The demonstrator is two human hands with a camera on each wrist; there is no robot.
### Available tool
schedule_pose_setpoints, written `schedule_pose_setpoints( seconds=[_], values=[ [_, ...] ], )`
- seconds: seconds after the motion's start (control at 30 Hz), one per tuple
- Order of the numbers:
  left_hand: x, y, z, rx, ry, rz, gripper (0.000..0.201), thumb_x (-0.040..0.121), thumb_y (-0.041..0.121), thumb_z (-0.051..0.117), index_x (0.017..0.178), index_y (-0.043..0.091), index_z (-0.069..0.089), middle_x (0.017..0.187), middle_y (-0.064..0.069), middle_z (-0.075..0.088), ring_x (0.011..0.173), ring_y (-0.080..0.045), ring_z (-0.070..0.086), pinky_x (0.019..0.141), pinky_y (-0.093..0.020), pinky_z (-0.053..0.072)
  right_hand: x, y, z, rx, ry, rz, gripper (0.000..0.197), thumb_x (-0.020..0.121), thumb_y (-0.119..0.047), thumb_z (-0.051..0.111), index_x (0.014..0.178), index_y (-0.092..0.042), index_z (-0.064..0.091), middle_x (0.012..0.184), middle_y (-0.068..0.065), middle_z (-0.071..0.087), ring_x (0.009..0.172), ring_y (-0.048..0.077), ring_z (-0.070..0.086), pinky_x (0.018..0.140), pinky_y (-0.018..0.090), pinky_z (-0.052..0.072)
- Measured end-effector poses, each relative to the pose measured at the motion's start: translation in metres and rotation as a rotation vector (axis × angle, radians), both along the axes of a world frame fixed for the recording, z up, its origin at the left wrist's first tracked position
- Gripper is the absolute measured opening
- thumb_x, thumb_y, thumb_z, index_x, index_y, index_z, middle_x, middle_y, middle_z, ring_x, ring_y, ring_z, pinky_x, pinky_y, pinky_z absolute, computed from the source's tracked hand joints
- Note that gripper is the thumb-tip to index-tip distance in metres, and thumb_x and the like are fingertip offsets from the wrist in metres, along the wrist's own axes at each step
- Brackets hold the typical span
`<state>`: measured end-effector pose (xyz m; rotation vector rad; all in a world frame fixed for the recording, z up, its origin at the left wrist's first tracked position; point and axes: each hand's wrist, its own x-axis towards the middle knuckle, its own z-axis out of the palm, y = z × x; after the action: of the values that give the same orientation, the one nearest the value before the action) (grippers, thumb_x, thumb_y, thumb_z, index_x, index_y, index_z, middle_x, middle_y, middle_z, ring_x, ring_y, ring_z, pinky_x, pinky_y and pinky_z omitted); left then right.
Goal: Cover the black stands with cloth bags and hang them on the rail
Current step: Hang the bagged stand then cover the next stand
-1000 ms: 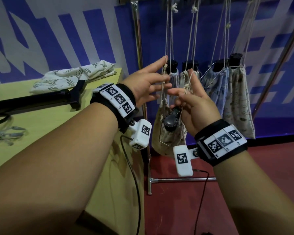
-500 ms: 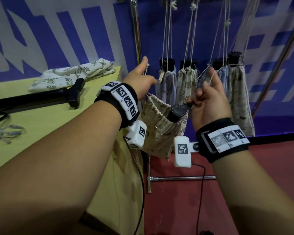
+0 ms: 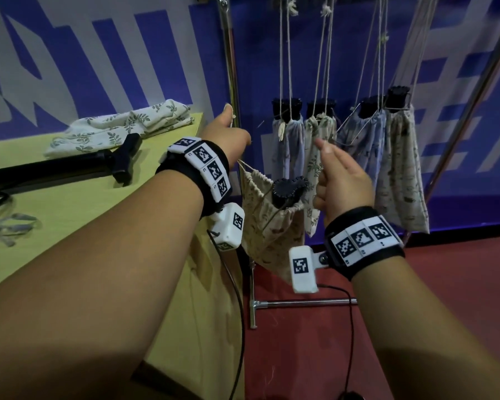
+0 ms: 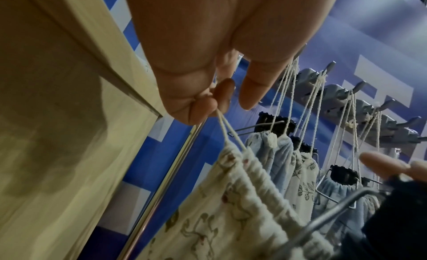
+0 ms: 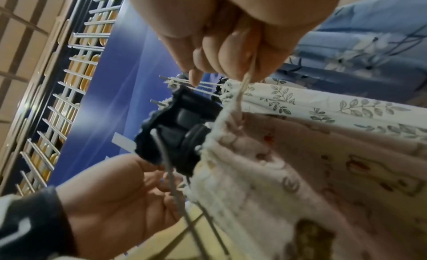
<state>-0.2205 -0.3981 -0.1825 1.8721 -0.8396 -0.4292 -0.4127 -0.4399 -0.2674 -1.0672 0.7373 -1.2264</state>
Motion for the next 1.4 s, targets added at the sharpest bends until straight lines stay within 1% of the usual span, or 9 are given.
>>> schedule_pose_setpoints(
  seconds=[0.13,0.43,0.6,0.73,0.87,0.97,1.13,1.27,1.4],
  values=[
    [0.01,-0.003,-0.001,-0.051,-0.002,0.054,0.082,0.092,0.013,0.061,0.161,0.043,0.027,0.15,-0.006,0.057,0.048,-0.004,0.054,0.038,-0.016,0.04,0.003,-0.003,-0.006,0.013,0.122,0.003,0.017,0.1,-0.033,0.072,0.112,-0.031,0.085,0.06,-0.026,0.056,0.064,-0.001,0.047,0.06,0.02,0.039],
    [0.019,-0.004,-0.001,-0.162,-0.007,0.101,0.084,0.092,0.01,0.056,0.163,0.039,0.023,0.144,-0.005,0.062,0.045,-0.004,0.05,0.039,-0.017,0.039,0.007,-0.007,-0.021,-0.011,0.382,0.032,0.014,0.093,-0.032,0.08,0.079,-0.037,0.082,0.069,-0.021,0.073,0.079,0.005,0.066,0.084,0.028,0.053],
    [0.023,0.0,0.002,-0.255,0.02,0.167,0.079,0.095,0.007,0.052,0.164,0.033,0.023,0.164,0.005,0.039,0.051,-0.005,0.051,0.044,-0.02,0.04,0.006,-0.008,-0.023,-0.102,0.527,0.046,0.017,0.096,-0.037,0.075,0.103,-0.028,0.087,0.102,-0.013,0.08,0.092,-0.004,0.064,0.075,0.01,0.042],
    [0.025,0.002,0.004,-0.259,0.049,0.172,0.077,0.094,0.009,0.051,0.163,0.033,0.025,0.158,0.0,0.048,0.041,-0.002,0.048,0.044,-0.02,0.039,0.006,-0.009,-0.023,-0.138,0.565,0.055,0.018,0.098,-0.037,0.074,0.105,-0.027,0.087,0.099,-0.015,0.076,0.102,0.004,0.065,0.089,0.019,0.044],
    [0.014,0.004,0.006,-0.272,0.039,0.097,0.075,0.09,0.013,0.054,0.159,0.037,0.036,0.152,-0.002,0.056,0.094,-0.021,0.075,0.059,-0.025,0.052,0.002,-0.01,-0.022,-0.147,0.525,0.055,0.017,0.1,-0.037,0.071,0.105,-0.029,0.086,0.095,-0.022,0.074,0.088,-0.012,0.062,0.071,0.004,0.041],
    [0.009,0.006,0.004,-0.309,0.007,0.074,0.072,0.079,0.019,0.059,0.148,0.039,0.053,0.137,-0.002,0.068,0.119,-0.031,0.068,0.096,-0.045,0.06,-0.001,-0.012,-0.014,-0.213,0.484,0.022,0.016,0.104,-0.035,0.067,0.1,-0.036,0.083,0.089,-0.03,0.071,0.076,-0.027,0.058,0.063,-0.002,0.04],
    [0.011,0.005,0.003,-0.367,-0.009,0.023,0.051,0.086,0.006,0.07,0.13,0.03,0.069,0.091,0.006,0.072,0.066,-0.012,0.066,0.052,-0.02,0.049,-0.001,-0.009,0.003,-0.322,0.364,-0.007,0.02,0.106,-0.036,0.063,0.099,-0.037,0.081,0.066,-0.022,0.064,0.06,0.006,0.056,0.061,0.028,0.053],
    [0.014,0.006,0.002,-0.348,0.134,0.006,0.03,0.086,0.005,0.073,0.105,0.028,0.075,0.087,0.003,0.072,0.075,-0.015,0.074,0.055,-0.026,0.049,0.003,-0.005,0.016,-0.31,0.186,0.049,0.021,0.107,-0.031,0.062,0.102,-0.031,0.082,0.082,-0.005,0.068,0.072,0.019,0.062,0.07,0.041,0.059],
    [0.013,0.004,-0.002,-0.251,0.19,-0.026,0.013,0.081,0.015,0.082,0.085,0.025,0.076,0.083,0.001,0.073,0.08,-0.015,0.067,0.069,-0.032,0.053,0.004,-0.006,0.02,-0.303,0.185,0.02,0.018,0.105,-0.033,0.065,0.101,-0.036,0.083,0.107,-0.012,0.075,0.099,0.008,0.068,0.098,0.04,0.06]
  ],
)
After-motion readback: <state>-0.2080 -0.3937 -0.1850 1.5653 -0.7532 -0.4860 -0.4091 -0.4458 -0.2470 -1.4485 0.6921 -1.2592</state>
